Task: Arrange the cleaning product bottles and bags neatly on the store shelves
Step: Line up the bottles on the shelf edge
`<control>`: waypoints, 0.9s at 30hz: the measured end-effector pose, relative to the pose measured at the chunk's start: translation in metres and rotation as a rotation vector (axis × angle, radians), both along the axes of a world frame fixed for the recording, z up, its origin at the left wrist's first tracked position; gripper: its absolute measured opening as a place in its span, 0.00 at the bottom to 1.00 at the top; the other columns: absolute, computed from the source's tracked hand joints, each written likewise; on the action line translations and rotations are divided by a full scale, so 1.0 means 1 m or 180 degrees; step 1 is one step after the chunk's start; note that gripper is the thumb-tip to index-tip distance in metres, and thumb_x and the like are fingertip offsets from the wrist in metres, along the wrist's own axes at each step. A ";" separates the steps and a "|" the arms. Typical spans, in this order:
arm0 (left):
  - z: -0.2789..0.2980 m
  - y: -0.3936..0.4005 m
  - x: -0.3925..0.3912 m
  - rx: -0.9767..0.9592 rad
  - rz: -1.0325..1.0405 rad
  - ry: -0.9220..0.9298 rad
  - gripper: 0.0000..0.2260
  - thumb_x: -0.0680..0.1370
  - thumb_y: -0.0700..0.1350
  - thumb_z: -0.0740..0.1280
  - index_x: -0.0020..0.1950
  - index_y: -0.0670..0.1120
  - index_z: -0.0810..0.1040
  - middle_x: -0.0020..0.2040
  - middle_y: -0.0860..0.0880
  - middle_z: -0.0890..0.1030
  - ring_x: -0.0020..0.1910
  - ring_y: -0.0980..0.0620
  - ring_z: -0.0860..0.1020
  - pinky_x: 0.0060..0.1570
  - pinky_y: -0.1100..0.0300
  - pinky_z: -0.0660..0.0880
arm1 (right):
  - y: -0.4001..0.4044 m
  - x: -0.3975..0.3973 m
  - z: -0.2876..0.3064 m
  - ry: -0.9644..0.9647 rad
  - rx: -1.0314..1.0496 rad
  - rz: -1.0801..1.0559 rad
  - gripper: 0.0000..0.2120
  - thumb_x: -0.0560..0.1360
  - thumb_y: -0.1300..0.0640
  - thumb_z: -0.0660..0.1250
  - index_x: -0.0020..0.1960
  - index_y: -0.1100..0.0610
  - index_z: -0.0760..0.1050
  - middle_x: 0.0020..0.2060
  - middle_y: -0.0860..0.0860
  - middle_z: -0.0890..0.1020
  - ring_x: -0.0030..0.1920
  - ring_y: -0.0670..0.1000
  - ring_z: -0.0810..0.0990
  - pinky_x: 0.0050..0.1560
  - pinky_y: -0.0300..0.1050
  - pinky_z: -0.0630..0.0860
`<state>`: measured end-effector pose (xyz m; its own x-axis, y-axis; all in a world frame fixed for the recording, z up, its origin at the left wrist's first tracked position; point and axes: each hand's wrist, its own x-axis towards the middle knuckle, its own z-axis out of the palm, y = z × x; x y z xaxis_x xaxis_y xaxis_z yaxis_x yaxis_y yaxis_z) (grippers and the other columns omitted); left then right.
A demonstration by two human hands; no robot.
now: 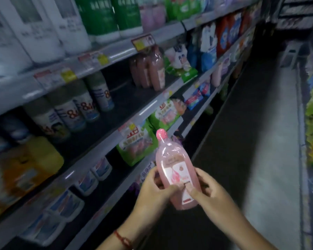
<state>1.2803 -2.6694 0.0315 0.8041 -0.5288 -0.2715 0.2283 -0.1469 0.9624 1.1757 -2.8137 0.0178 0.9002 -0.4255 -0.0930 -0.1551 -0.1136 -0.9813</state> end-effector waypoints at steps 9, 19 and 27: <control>0.048 -0.085 0.031 0.0241 0.0342 -0.1172 0.36 0.71 0.51 0.79 0.74 0.67 0.65 0.60 0.65 0.81 0.58 0.63 0.81 0.55 0.61 0.79 | -0.127 0.098 0.017 -0.0010 0.0023 0.1225 0.25 0.79 0.58 0.70 0.72 0.45 0.68 0.61 0.40 0.82 0.61 0.39 0.80 0.61 0.40 0.78; 0.033 -0.134 0.102 0.0672 0.0635 -0.1544 0.46 0.69 0.61 0.78 0.79 0.69 0.52 0.59 0.74 0.77 0.55 0.67 0.79 0.49 0.70 0.75 | -0.190 0.192 0.023 0.0423 0.0274 0.1406 0.23 0.74 0.58 0.74 0.65 0.42 0.74 0.55 0.41 0.85 0.58 0.43 0.83 0.63 0.46 0.79; 0.014 -0.226 0.186 0.0568 0.0375 -0.1894 0.42 0.72 0.57 0.77 0.72 0.77 0.51 0.60 0.76 0.74 0.55 0.70 0.78 0.46 0.73 0.73 | -0.267 0.246 0.026 0.0281 0.0096 0.0888 0.20 0.76 0.63 0.72 0.63 0.44 0.75 0.55 0.41 0.86 0.58 0.43 0.83 0.60 0.44 0.79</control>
<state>1.4668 -2.8958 0.0459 0.8947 -0.4154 0.1642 -0.3140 -0.3234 0.8926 1.4212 -3.0804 0.0439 0.9699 -0.1586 -0.1849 -0.2068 -0.1348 -0.9691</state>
